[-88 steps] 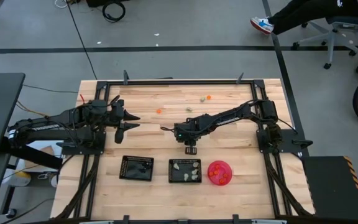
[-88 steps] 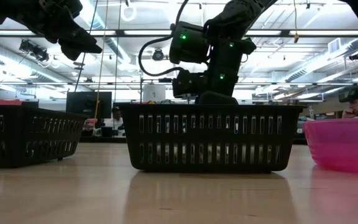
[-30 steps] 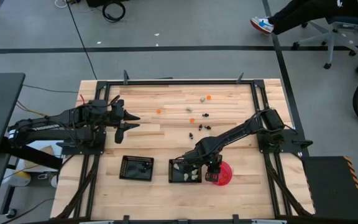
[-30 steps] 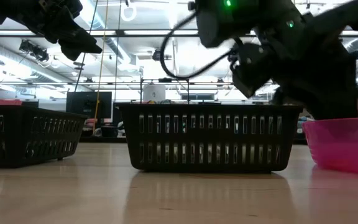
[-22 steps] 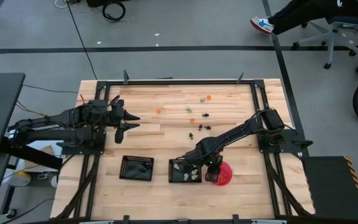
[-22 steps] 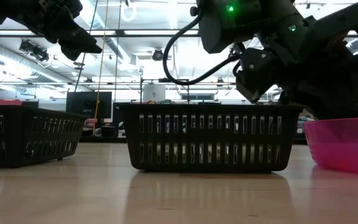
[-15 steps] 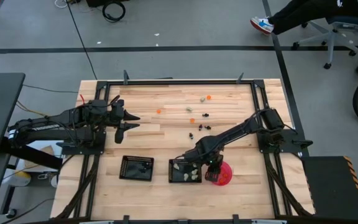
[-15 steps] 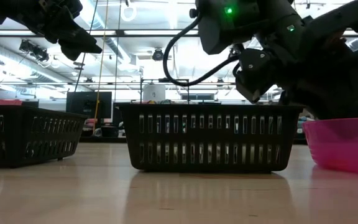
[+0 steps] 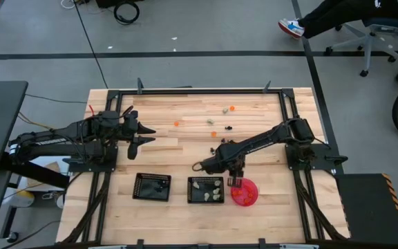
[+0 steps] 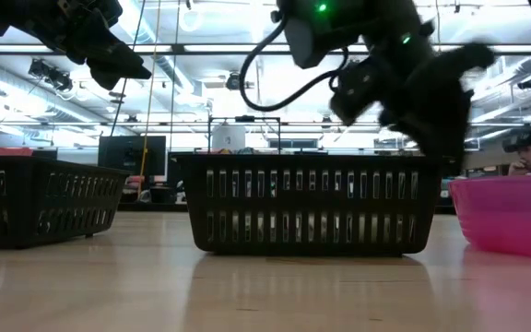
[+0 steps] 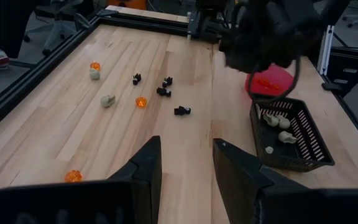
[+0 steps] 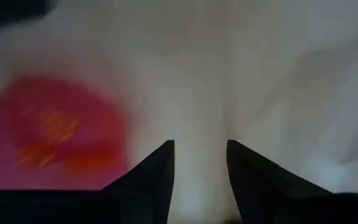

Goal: Sort Halloween decoration
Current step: Put the black skeleton toy into the left black bin

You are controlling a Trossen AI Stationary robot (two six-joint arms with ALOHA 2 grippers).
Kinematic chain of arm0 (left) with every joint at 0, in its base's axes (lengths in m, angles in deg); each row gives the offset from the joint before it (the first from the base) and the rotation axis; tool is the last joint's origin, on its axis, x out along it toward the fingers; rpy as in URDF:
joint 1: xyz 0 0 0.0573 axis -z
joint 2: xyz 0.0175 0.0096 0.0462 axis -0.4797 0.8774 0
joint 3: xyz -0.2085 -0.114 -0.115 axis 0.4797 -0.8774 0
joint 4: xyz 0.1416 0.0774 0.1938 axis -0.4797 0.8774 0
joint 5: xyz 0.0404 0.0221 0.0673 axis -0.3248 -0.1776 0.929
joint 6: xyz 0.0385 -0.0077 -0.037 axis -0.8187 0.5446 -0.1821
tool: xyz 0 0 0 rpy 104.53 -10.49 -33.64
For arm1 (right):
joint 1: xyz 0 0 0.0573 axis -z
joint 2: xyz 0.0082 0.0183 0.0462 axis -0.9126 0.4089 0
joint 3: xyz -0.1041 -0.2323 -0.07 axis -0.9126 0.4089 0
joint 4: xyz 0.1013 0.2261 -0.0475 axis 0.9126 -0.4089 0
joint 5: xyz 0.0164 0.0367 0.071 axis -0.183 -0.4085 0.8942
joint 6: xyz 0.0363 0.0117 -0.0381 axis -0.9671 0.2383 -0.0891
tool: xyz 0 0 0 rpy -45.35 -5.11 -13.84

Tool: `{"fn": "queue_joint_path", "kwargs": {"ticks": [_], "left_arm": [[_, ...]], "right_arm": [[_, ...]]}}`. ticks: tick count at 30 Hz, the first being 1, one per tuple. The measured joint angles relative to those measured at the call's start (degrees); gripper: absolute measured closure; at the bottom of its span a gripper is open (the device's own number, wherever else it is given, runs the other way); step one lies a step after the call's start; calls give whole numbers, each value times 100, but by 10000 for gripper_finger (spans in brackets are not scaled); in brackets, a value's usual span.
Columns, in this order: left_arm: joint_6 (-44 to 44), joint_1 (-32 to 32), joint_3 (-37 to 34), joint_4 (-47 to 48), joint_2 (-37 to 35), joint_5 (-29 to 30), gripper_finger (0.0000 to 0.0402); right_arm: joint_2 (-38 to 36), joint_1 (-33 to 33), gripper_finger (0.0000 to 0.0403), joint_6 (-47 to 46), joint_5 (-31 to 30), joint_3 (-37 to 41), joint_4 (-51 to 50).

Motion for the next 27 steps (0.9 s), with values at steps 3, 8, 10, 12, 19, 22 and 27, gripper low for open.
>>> {"fn": "queue_joint_path", "kwargs": {"ticks": [3,8,10,12,19,22,27], "left_arm": [[10,-1,0,0,0,0,285],[41,3,0,2,0,0,285],[39,3,-1,0,0,0,285],[37,3,0,2,1,0,285],[-6,3,1,4,0,0,285],[3,3,0,32,0,0,285],[15,3,0,117,0,0,285]], "right_arm": [[0,220,254,323,-667,81,277],[2,760,254,848,-897,221,860],[2,969,254,1015,-950,225,1030],[2,1146,254,1193,-1067,225,1183],[2,1709,252,1580,-1388,244,1441],[2,1900,252,1697,-1360,347,1514],[2,2104,252,1787,-1303,704,1691]]}}
